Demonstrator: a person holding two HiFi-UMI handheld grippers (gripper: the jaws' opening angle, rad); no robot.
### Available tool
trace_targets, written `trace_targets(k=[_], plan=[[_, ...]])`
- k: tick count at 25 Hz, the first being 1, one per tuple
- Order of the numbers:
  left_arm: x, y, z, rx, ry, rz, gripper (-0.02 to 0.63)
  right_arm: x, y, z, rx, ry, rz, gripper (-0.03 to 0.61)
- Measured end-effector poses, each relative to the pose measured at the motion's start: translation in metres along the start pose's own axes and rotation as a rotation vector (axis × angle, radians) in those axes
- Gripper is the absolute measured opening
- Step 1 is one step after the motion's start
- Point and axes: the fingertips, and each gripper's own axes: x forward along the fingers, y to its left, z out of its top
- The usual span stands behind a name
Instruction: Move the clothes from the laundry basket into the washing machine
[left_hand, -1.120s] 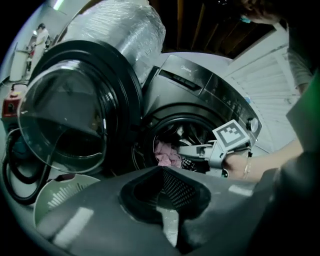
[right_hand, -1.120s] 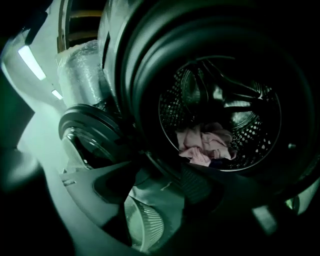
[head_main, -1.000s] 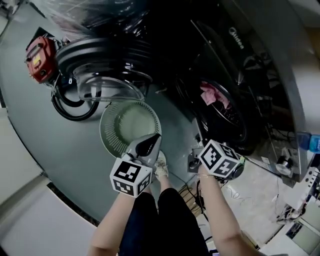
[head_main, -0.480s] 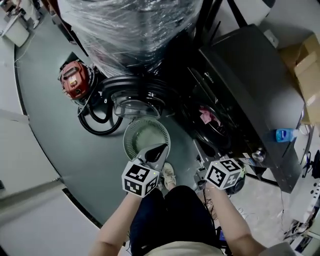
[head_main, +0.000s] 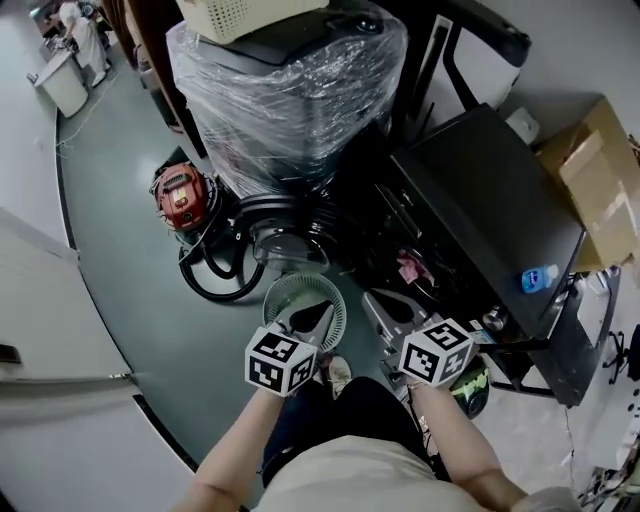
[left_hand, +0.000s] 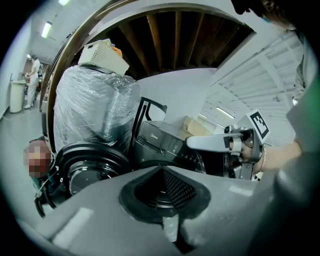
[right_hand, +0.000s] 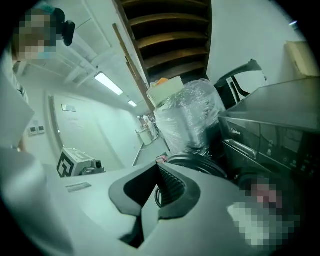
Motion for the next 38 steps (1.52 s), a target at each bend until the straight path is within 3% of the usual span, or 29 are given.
trace_targets(k=[4, 13, 22, 31, 38], plan=[[-0.021, -0.01, 0.03, 0.016, -0.044, 0.004, 0.002, -0.007, 0.026, 0.028, -0.054, -0.043, 0.05, 0.028], [-0.031, -0.042, 0.052, 0.077, -0.087, -0.038, 0.002, -0.023, 0.057, 0.06, -0.177, -0.105, 0.082, 0.028], [-0.034, -0.051, 0.063, 0.098, -0.129, -0.006, 0.002, -0.032, 0.054, 0.069, -0.224, -0.12, 0.077, 0.028], [-0.033, -0.038, 0.066, 0.086, -0.126, 0.03, 0.002, -0.028, 0.049, 0.064, -0.226, -0.081, 0.085, 0.028], [-0.038, -0.03, 0.066, 0.067, -0.125, 0.041, 0.002, -0.023, 0.06, 0.068, -0.321, -0.002, 0.14, 0.028]])
